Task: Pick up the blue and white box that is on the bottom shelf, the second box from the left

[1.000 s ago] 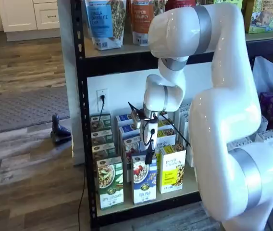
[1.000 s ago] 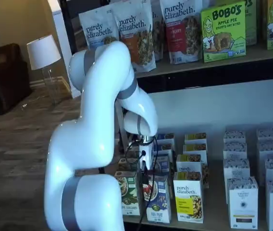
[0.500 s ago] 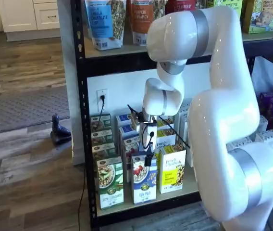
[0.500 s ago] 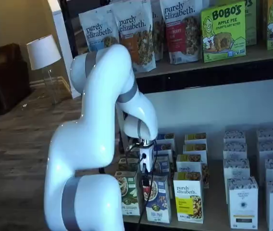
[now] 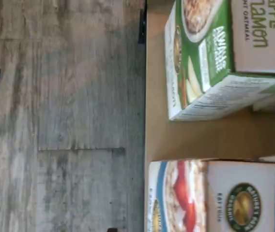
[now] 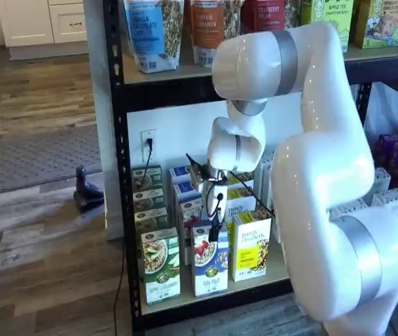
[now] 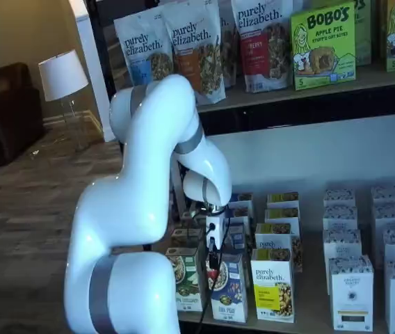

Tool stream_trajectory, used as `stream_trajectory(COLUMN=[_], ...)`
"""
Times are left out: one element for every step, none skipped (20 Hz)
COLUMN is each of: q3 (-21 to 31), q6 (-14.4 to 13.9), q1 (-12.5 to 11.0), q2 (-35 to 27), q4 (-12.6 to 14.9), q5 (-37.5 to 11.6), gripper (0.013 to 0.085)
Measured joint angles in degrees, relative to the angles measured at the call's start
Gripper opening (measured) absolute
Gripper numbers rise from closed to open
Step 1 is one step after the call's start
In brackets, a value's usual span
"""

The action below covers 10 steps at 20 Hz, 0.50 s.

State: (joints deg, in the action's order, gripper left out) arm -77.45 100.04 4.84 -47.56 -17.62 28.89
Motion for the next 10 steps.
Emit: stream_trajectory(q3=[-0.8, -1.6, -2.4, -3.2, -4.0, -4.7, -5.4, -6.3, -6.9, -7.7], q6=[0.1, 0.1, -0.1, -0.2, -0.5, -0.6, -0.8, -1.1, -1.4, -1.6], q1=[-0.1, -0.1, -0.2, -0.3, -0.3, -0.4, -0.4, -0.4, -0.4, -0.5], q2=[-0.6, -1.1, -1.6, -2.1, -2.6, -3.1, -3.6, -4.3, -4.7, -5.4], q4=[0.0, 0.0, 0.2, 0.4, 0.7, 0.9, 1.1, 1.5, 1.7, 2.0], q5=[0.2, 0.4, 0.7, 1.0, 1.4, 1.7, 1.9, 2.1, 2.2, 2.4], gripper=[0.0850, 0.0850, 0.0850, 0.0850, 0.0850, 0.0850, 0.0850, 0.0850, 0.0850, 0.0850])
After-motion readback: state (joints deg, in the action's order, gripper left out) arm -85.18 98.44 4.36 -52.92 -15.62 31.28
